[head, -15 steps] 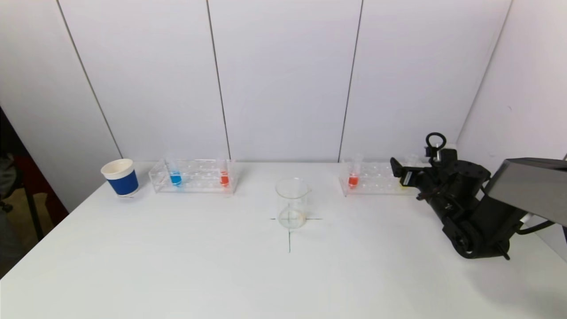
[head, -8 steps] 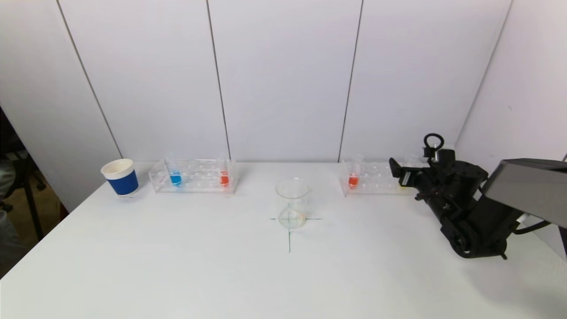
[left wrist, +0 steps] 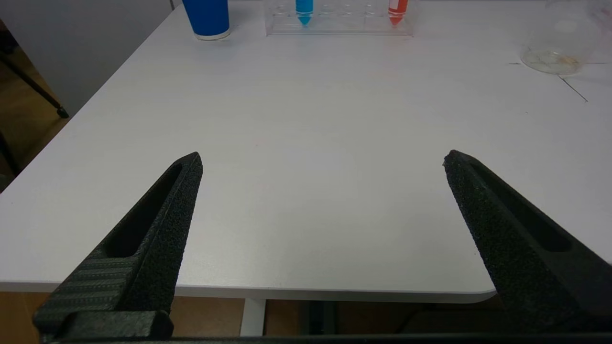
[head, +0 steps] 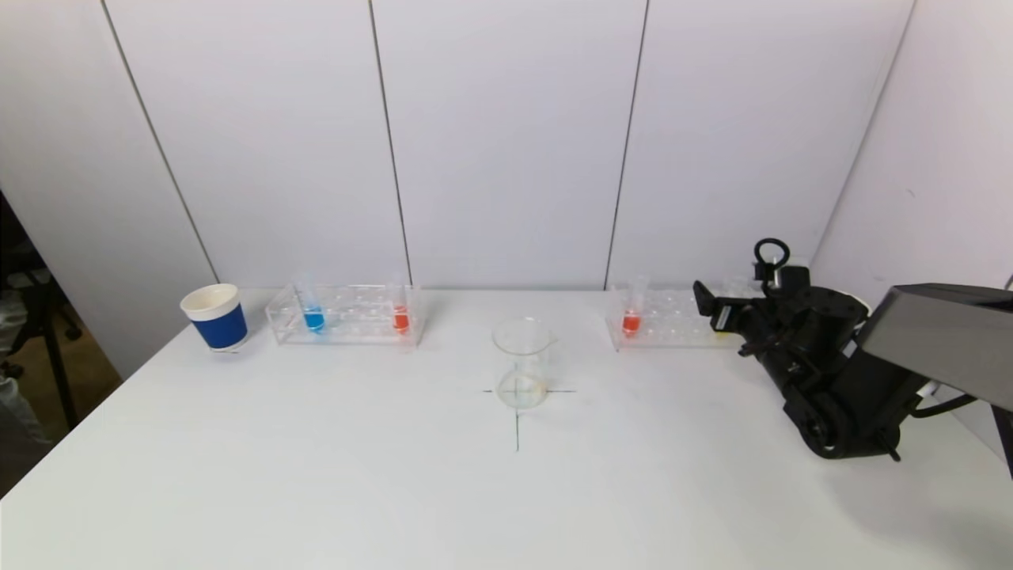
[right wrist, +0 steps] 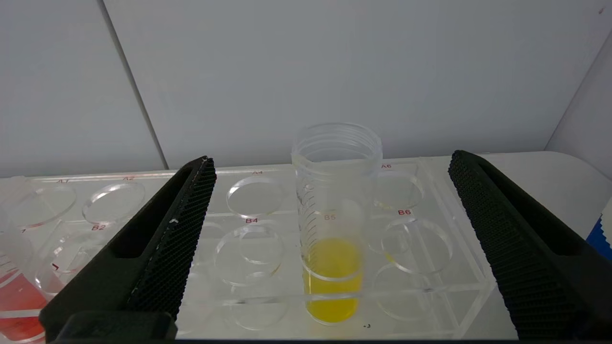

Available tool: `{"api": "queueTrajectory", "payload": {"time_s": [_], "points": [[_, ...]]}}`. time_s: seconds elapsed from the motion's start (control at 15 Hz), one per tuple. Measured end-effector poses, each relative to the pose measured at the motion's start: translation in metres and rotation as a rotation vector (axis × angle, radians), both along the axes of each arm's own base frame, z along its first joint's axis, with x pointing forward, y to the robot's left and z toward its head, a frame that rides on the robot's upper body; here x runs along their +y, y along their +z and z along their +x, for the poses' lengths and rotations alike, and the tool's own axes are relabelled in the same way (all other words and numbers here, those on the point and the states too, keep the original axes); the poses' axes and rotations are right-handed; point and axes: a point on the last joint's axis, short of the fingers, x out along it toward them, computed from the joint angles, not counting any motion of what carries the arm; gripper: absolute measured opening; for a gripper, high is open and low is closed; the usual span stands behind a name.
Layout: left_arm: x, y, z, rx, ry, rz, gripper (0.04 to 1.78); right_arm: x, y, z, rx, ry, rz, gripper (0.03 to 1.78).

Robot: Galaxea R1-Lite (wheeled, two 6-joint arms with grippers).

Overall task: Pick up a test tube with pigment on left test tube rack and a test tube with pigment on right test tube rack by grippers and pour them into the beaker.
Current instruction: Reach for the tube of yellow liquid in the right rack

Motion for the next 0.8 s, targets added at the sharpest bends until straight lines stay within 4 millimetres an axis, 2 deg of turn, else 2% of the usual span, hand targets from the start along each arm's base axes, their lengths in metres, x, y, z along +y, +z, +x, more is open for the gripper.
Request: {"api": "queueTrajectory", "payload": {"time_s": [0.8], "points": [[0.0, 0.0, 0.0, 0.0, 0.0, 0.0, 1.76, 0.0002, -0.0027, 0.0039, -0.004, -0.002, -0.003, 1.77]]}}
